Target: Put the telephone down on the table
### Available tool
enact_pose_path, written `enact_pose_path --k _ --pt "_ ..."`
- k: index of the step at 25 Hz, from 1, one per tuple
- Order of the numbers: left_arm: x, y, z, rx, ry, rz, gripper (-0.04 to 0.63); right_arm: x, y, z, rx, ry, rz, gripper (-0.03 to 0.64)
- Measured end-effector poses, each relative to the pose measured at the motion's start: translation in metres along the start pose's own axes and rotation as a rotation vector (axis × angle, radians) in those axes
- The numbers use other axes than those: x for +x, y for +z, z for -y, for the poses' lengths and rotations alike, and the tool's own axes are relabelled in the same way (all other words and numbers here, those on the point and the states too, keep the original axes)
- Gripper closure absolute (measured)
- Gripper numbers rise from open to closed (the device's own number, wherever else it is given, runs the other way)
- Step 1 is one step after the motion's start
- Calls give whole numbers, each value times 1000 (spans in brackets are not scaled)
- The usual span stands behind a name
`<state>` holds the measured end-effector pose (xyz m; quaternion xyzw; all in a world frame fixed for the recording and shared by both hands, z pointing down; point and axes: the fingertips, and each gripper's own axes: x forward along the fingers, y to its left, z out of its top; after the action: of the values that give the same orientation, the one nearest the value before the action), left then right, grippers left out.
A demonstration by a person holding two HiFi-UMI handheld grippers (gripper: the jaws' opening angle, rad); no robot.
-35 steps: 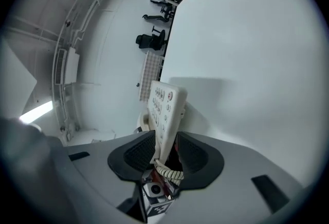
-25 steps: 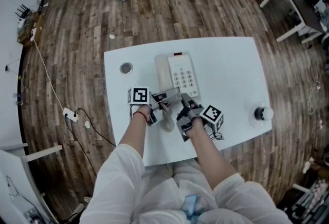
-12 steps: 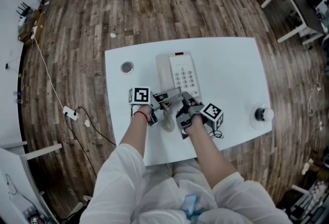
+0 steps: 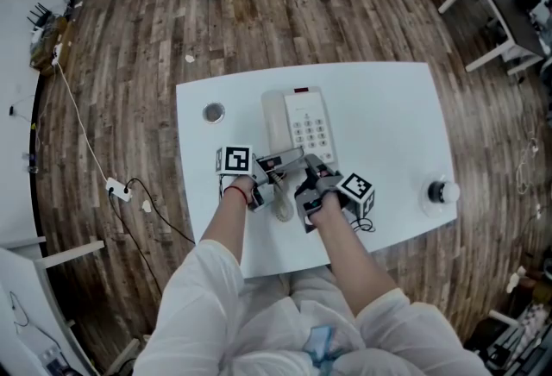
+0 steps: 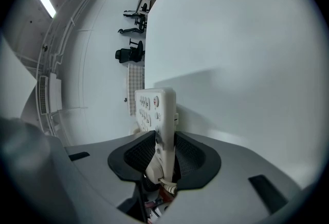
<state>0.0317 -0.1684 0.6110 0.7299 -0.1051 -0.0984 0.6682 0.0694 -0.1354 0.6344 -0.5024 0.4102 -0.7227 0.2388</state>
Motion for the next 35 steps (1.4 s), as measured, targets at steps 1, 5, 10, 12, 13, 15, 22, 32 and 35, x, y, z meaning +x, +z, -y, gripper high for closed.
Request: enact_pose_path --k 1,5,10,12,13,15,22,32,35 --pt "0 0 -1 2 3 -3 279 0 0 0 6 -2 0 479" --pt "0 -1 -2 -6 2 -2 279 1 0 3 27 -9 4 479" --pt "-2 -3 -9 -19 31 5 276 3 1 7 40 -9 6 479" --pt "-2 -3 -10 -18 43 9 272 3 1 7 47 -11 6 479" --pt "-3 -3 -10 -17 47 13 264 3 1 7 50 -13 6 479" --pt "-3 -1 -11 -18 52 26 258 3 1 8 54 -14 5 479" --pt "-11 5 -8 -9 53 69 255 2 0 8 63 -15 0 479" --pt "-27 5 -5 -1 136 149 232 4 -4 7 69 -6 -18 479" --pt "-41 6 -13 -11 190 190 232 4 -4 6 70 -9 -19 480"
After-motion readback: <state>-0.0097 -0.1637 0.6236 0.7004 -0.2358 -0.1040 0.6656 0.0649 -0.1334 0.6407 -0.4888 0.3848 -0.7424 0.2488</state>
